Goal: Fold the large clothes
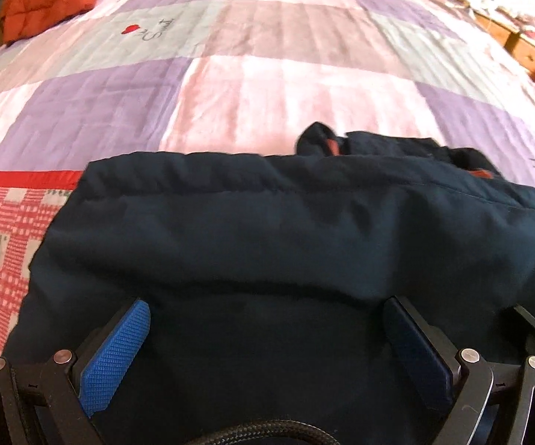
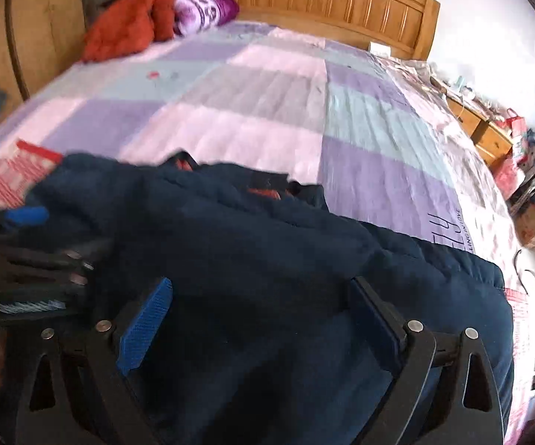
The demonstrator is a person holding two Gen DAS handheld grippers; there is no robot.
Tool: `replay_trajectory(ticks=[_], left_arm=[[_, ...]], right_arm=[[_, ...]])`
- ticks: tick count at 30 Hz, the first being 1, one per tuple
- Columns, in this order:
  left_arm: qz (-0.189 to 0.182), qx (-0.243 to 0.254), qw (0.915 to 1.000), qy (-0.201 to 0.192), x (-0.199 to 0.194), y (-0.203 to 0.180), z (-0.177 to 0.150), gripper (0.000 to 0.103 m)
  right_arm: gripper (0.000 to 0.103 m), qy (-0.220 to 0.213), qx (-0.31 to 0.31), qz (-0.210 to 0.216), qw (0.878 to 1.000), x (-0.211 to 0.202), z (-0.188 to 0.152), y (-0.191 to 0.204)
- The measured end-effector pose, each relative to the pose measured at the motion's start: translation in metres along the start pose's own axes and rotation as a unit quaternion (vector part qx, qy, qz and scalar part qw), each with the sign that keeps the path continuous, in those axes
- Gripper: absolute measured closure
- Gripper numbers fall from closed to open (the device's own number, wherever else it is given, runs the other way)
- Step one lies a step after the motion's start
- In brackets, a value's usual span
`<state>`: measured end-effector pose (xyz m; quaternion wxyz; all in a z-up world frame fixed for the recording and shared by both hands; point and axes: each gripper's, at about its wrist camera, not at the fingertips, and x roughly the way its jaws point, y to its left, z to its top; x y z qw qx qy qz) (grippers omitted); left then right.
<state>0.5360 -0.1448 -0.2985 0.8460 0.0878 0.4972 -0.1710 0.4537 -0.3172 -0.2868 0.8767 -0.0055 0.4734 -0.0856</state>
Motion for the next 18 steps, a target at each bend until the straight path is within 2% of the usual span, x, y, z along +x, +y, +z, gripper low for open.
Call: replay_trajectory(ticks=[1,6,12,15,18], left_arm=[[0.001,0.001,1.0,0.0,0.002,0.003,-0.001,0.0],[0.007,-0.005,1.0,0.001,0.008,0.018,-0.001,0.0],[0.018,-0.001,0.9998,-0.003,0.013,0.034,-0.002,0.0],[0.032,-0.012,0.9994,-0.005,0.015,0.056,-0.004,0.0],[0.051,-0.052,0.9973,0.008,0.02,0.102,-0.01,0.0]], right_arm=[[0.005,0.002,0.007,0.005,1.0,0.003,-0.004,-0.007],[0.005,0.008,0.061,-0.027,0.998,0.013,-0.013,-0.064],[0.005,0.016,0.116,-0.054,0.992,0.006,-0.035,-0.13],[0.005,0.018,0.12,-0.073,0.99,0.001,-0.041,-0.15],[0.005,0.028,0.16,-0.094,0.982,-0.005,-0.056,-0.185]])
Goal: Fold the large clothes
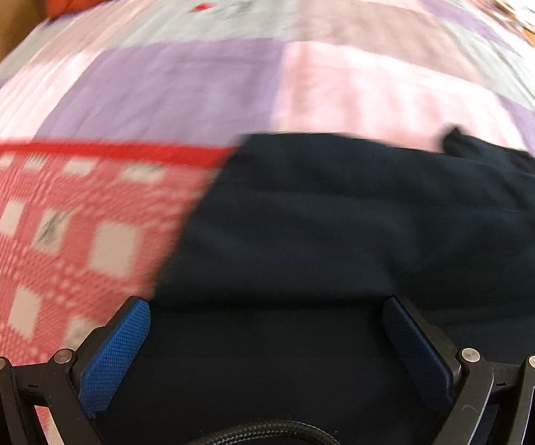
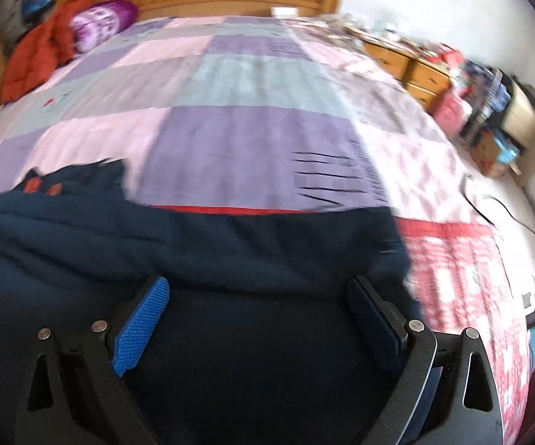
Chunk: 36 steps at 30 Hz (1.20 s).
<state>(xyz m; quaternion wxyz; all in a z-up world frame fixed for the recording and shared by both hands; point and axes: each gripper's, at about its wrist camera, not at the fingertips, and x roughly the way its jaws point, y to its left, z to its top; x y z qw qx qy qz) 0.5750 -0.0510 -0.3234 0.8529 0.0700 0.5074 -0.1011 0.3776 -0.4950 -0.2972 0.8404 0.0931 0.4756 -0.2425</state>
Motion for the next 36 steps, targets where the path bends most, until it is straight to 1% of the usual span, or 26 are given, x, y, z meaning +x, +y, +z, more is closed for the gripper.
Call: replay_trajectory(ticks=[1,2,3,5,6,7,8,10,11,12,14,16,17,19,20,22,24,25,26,27,28,30,31,33,35,36], left_arm=[[0.002,-0.022,0.9997,0.011,0.004,0.019,-0.001,0.0],[0.004,-0.04,0.999,0.018,0.007,0.033,-0.003,0.0],[0.012,-0.064,0.9975,0.027,0.01,0.051,-0.005,0.0],[0.006,-0.105,0.9936,0.042,0.008,0.076,-0.008,0.0],[-0.003,-0.121,0.9919,0.038,-0.001,0.084,-0.011,0.0],[-0.012,-0.123,0.992,0.028,-0.01,0.084,-0.016,0.0],[-0.029,-0.112,0.9932,0.01,-0.027,0.079,-0.023,0.0],[-0.053,-0.073,0.9958,-0.018,-0.058,0.053,-0.039,0.001],[-0.066,-0.04,0.9964,-0.035,-0.076,0.033,-0.052,0.001],[-0.077,-0.012,0.9956,-0.051,-0.092,0.013,-0.067,0.001],[-0.11,0.029,0.9916,-0.061,-0.114,-0.024,-0.1,0.0],[-0.127,0.063,0.9886,-0.052,-0.12,-0.06,-0.133,0.0],[-0.131,0.076,0.9876,-0.042,-0.118,-0.072,-0.143,0.0],[-0.111,0.098,0.9877,-0.049,-0.113,-0.082,-0.161,0.0],[-0.108,0.107,0.9867,-0.058,-0.111,-0.079,-0.167,0.0],[-0.104,0.112,0.9861,-0.065,-0.106,-0.06,-0.17,0.0],[-0.071,0.117,0.9879,-0.073,-0.103,-0.04,-0.17,0.0],[-0.066,0.113,0.9888,-0.073,-0.101,-0.025,-0.169,0.0],[-0.053,0.109,0.99,-0.072,-0.099,-0.009,-0.168,0.0],[-0.03,0.106,0.9914,-0.07,-0.097,0.005,-0.166,0.0],[-0.02,0.093,0.9934,-0.064,-0.095,0.024,-0.163,0.0],[-0.004,0.063,0.9968,-0.05,-0.09,0.049,-0.159,0.0],[-0.006,0.042,0.9981,-0.044,-0.088,0.064,-0.157,0.0],[-0.008,0.021,0.9991,-0.037,-0.087,0.079,-0.156,0.0],[0.001,0.009,0.9994,-0.033,-0.091,0.083,-0.157,0.0],[0.012,0.007,0.9993,-0.035,-0.098,0.079,-0.159,0.0]], right_arm=[[0.005,0.006,0.015,-0.002,1.0,0.001,-0.002,-0.012],[0.005,0.013,0.029,0.016,0.999,0.001,-0.005,-0.022],[0.005,0.02,0.028,0.016,0.999,0.002,-0.005,-0.026],[0.005,0.017,0.006,-0.02,1.0,-0.004,-0.005,-0.026],[0.005,0.013,0.02,-0.026,0.999,-0.011,-0.006,-0.03],[0.006,0.0,0.027,-0.034,0.999,-0.021,-0.008,-0.03],[0.007,-0.016,0.025,-0.032,0.999,-0.033,-0.011,-0.025],[0.007,-0.063,-0.005,0.02,0.998,-0.072,-0.029,0.005],[0.007,-0.073,-0.024,0.043,0.996,-0.084,-0.039,0.02],[0.007,-0.088,-0.063,0.076,0.991,-0.106,-0.058,0.049],[0.007,-0.103,-0.123,0.123,0.979,-0.135,-0.096,0.099],[0.007,-0.096,-0.163,0.156,0.97,-0.15,-0.133,0.139],[0.007,-0.085,-0.185,0.166,0.965,-0.152,-0.151,0.155],[0.008,-0.066,-0.226,0.149,0.96,-0.144,-0.18,0.171],[0.008,-0.065,-0.219,0.144,0.963,-0.139,-0.185,0.163],[0.009,-0.062,-0.187,0.106,0.975,-0.127,-0.185,0.128],[0.009,-0.063,-0.142,0.068,0.985,-0.117,-0.181,0.075],[0.009,-0.064,-0.124,0.045,0.989,-0.115,-0.178,0.046],[0.009,-0.065,-0.109,0.024,0.992,-0.113,-0.177,0.019],[0.009,-0.062,-0.096,0.004,0.993,-0.111,-0.175,-0.005],[0.009,-0.052,-0.075,-0.006,0.996,-0.108,-0.173,-0.029],[0.008,-0.035,-0.031,-0.002,0.999,-0.103,-0.172,-0.065],[0.008,-0.031,-0.022,-0.008,0.999,-0.103,-0.173,-0.078],[0.008,-0.03,-0.023,-0.019,0.999,-0.107,-0.175,-0.085],[0.008,-0.032,-0.019,-0.031,0.999,-0.112,-0.173,-0.082],[0.008,-0.04,-0.02,-0.047,0.998,-0.12,-0.173,-0.076]])
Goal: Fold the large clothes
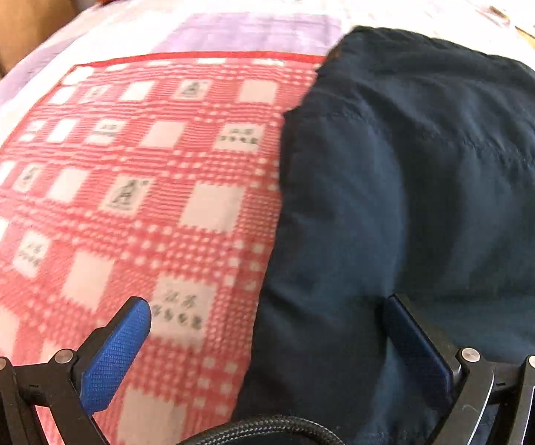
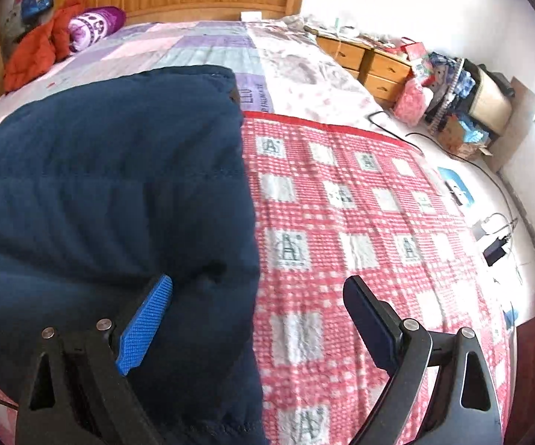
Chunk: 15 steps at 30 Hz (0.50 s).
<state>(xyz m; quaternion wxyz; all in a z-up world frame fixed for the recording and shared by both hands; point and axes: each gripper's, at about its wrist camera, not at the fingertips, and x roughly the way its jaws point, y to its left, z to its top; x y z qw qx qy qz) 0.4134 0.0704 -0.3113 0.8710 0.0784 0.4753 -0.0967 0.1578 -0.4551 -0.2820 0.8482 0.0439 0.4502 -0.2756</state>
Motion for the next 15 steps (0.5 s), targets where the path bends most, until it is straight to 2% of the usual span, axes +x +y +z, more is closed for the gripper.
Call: replay_trajectory(ticks=[1,3,6,8,10,12,13,15], left_arm=[[0.0,0.006,0.9999,-0.008,-0.01,-0.009,-0.001,0.0],[-0.034,0.035,0.9981,-0.038,-0.037,-0.038,-0.009,0.0],[-0.091,0.09,0.989,-0.075,-0.074,-0.098,-0.025,0.001],[-0.124,0.106,0.9841,-0.071,-0.081,-0.126,-0.038,0.0],[-0.14,0.134,0.9794,-0.056,-0.077,-0.153,-0.055,0.0],[-0.124,0.165,0.977,-0.054,-0.072,-0.158,-0.069,0.0],[-0.126,0.162,0.9771,-0.056,-0.069,-0.152,-0.072,0.0],[-0.113,0.136,0.983,-0.049,-0.06,-0.123,-0.071,0.0]], right_arm=[[0.009,-0.014,-0.007,-0.001,1.0,-0.01,0.0,0.01],[0.009,-0.038,-0.031,0.031,0.998,-0.036,-0.006,0.034],[0.009,-0.07,-0.116,0.121,0.983,-0.075,-0.022,0.118],[0.009,-0.065,-0.152,0.177,0.97,-0.086,-0.033,0.166],[0.009,-0.06,-0.194,0.203,0.958,-0.091,-0.049,0.205],[0.009,-0.065,-0.217,0.197,0.954,-0.09,-0.058,0.214],[0.009,-0.058,-0.212,0.187,0.958,-0.083,-0.059,0.204],[0.009,-0.047,-0.185,0.156,0.969,-0.071,-0.06,0.169]])
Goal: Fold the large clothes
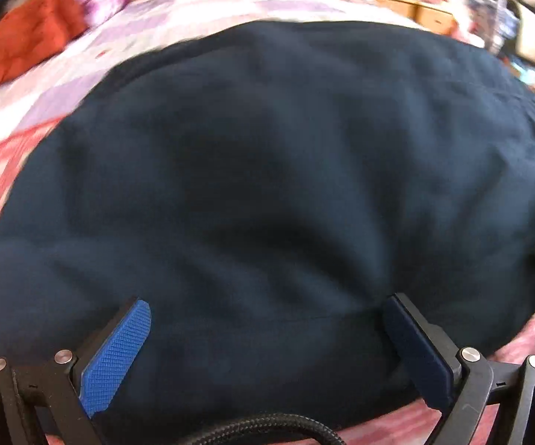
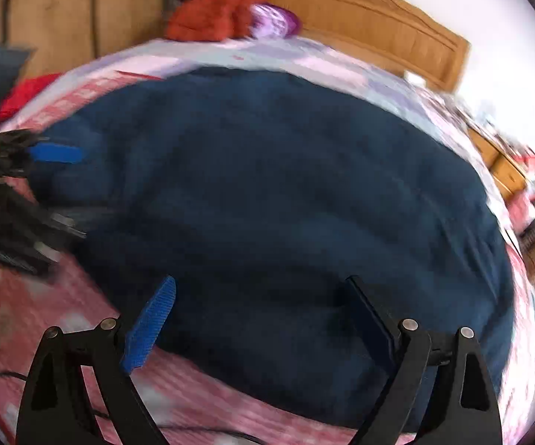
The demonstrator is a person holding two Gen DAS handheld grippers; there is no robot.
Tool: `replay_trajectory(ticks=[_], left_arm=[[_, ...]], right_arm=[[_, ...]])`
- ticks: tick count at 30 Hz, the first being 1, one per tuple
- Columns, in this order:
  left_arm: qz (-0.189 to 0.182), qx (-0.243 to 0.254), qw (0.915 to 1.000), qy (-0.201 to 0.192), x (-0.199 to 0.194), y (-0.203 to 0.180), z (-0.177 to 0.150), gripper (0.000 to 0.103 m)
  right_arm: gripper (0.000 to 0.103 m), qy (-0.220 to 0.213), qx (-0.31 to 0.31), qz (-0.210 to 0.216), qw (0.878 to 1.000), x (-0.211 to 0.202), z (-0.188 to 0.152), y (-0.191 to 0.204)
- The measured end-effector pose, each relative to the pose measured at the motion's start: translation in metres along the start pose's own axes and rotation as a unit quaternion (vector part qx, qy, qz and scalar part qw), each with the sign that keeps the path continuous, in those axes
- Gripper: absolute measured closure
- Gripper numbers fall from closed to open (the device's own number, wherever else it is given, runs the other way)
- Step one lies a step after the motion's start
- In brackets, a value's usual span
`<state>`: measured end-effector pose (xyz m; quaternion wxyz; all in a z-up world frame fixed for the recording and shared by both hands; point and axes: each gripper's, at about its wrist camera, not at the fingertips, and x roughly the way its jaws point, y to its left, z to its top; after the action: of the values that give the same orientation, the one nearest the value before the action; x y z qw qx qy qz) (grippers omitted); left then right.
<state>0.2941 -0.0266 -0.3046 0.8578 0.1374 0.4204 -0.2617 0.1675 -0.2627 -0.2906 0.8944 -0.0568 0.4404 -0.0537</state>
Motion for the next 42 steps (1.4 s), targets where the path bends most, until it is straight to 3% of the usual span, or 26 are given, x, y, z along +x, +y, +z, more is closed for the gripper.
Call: replay_trajectory(ticks=[3,5,7,9,12,14,16,19,21,23,26,29,32,34,37,40,42], left_arm=[[0.057,-0.015,0.9982,0.012,0.002,0.056,-0.01,0.0],[0.077,-0.024,0.9964,0.026,-0.001,0.088,-0.018,0.0],[0.124,-0.031,0.9908,0.044,-0.004,0.11,-0.022,0.0],[0.136,-0.064,0.9876,0.046,-0.015,0.132,-0.018,0.0],[0.125,-0.07,0.9897,0.003,-0.028,0.126,0.012,0.0],[0.091,-0.052,0.9944,-0.012,-0.02,0.1,0.045,0.0],[0.041,-0.037,0.9983,-0.021,-0.001,0.068,0.08,0.0],[-0.044,-0.049,0.9979,0.002,0.048,0.021,0.135,0.0],[-0.053,-0.057,0.9967,0.022,0.08,0.016,0.161,0.0],[-0.025,-0.059,0.9972,0.038,0.105,0.01,0.179,0.0],[-0.013,-0.086,0.9953,0.042,0.121,0.015,0.196,0.0],[0.037,-0.088,0.9941,0.051,0.136,0.051,0.197,0.0],[0.08,-0.133,0.9856,0.067,0.147,0.109,0.188,0.0],[0.107,-0.164,0.9774,0.08,0.158,0.141,0.178,0.0],[0.1,-0.233,0.962,0.101,0.161,0.189,0.157,0.0],[0.088,-0.238,0.9604,0.114,0.162,0.199,0.146,0.0],[0.097,-0.223,0.9626,0.119,0.158,0.2,0.143,0.0]], right_arm=[[0.009,0.022,0.041,-0.053,0.997,-0.012,-0.036,-0.069],[0.009,0.052,0.075,-0.099,0.991,-0.017,-0.059,-0.117],[0.009,0.08,0.121,-0.132,0.981,-0.026,-0.076,-0.158],[0.009,0.081,0.143,-0.157,0.974,-0.042,-0.082,-0.174],[0.01,0.048,0.123,-0.139,0.981,-0.051,-0.056,-0.157],[0.01,0.009,0.095,-0.088,0.991,-0.046,-0.018,-0.124],[0.01,-0.009,0.084,-0.032,0.996,-0.027,0.024,-0.094],[0.01,-0.014,0.072,0.061,0.995,0.019,0.101,-0.035],[0.01,-0.021,0.062,0.065,0.996,0.042,0.13,-0.009],[0.011,-0.009,0.061,0.045,0.997,0.066,0.15,0.002],[0.01,0.013,0.055,0.037,0.998,0.102,0.167,-0.014],[0.01,0.018,0.051,0.017,0.998,0.122,0.169,-0.056],[0.01,0.034,0.122,-0.011,0.992,0.145,0.172,-0.129],[0.01,0.038,0.178,-0.015,0.983,0.145,0.155,-0.173],[0.01,0.046,0.21,-0.054,0.975,0.141,0.136,-0.211],[0.01,0.043,0.231,-0.036,0.971,0.136,0.126,-0.225],[0.01,0.044,0.2,-0.047,0.978,0.128,0.123,-0.218]])
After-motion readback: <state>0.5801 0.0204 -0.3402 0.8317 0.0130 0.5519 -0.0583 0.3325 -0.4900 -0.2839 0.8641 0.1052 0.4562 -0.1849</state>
